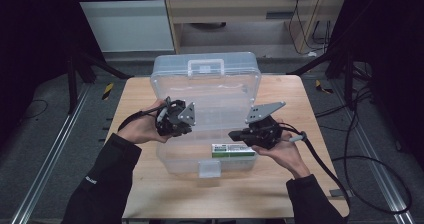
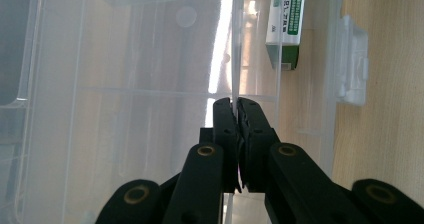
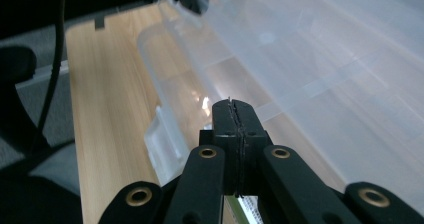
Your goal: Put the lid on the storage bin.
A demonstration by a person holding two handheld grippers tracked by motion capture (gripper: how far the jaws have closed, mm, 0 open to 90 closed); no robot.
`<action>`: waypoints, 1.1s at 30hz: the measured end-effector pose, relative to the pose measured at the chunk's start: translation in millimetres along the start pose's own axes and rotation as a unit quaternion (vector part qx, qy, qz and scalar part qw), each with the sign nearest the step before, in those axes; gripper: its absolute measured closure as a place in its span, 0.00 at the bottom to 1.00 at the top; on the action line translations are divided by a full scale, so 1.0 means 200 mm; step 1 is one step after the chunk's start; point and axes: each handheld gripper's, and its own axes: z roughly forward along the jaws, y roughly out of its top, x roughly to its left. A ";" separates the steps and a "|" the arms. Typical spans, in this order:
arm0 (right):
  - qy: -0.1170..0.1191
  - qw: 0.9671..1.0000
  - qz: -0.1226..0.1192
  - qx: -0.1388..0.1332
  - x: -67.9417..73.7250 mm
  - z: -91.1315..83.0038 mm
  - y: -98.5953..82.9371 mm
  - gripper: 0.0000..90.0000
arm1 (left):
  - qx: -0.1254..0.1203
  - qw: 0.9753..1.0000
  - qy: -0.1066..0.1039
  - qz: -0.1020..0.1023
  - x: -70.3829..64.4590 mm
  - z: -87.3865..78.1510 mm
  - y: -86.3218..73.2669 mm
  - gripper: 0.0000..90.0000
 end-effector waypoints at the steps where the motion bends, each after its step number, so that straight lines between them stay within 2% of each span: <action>1: -0.005 1.000 0.006 -0.010 -0.01 -0.01 0.00 1.00 | 0.000 1.000 0.000 0.000 0.00 0.00 0.00 0.97; 4: -0.025 0.999 0.018 -0.031 -0.03 -0.04 0.01 1.00 | 0.000 1.000 0.000 0.000 0.00 0.00 0.00 0.96; 8: -0.062 0.994 0.046 -0.072 -0.06 -0.07 0.02 1.00 | -0.001 1.000 -0.002 -0.001 0.00 0.00 0.00 0.96; 13: -0.106 0.988 0.071 -0.082 -0.13 -0.09 0.03 0.99 | 0.002 1.000 -0.002 -0.002 -0.01 0.00 0.00 0.96; 15: -0.125 0.986 0.072 -0.084 -0.16 -0.09 0.03 1.00 | 0.001 1.000 -0.002 -0.004 -0.01 0.00 0.00 0.96; 18: -0.132 0.983 0.089 -0.094 -0.20 -0.09 0.02 1.00 | -0.001 1.000 -0.002 -0.006 -0.02 0.00 -0.01 0.96; 21: -0.145 0.980 0.102 -0.091 -0.25 -0.09 0.00 1.00 | 0.002 1.000 0.002 -0.005 -0.02 0.00 0.00 0.96; 25: -0.162 0.976 0.111 -0.095 -0.29 -0.10 -0.01 1.00 | 0.004 1.000 0.003 -0.005 -0.02 0.00 0.00 0.96; 33: -0.166 0.973 0.126 -0.101 -0.34 -0.10 -0.03 1.00 | 0.003 1.000 0.003 -0.007 -0.04 0.01 -0.01 0.96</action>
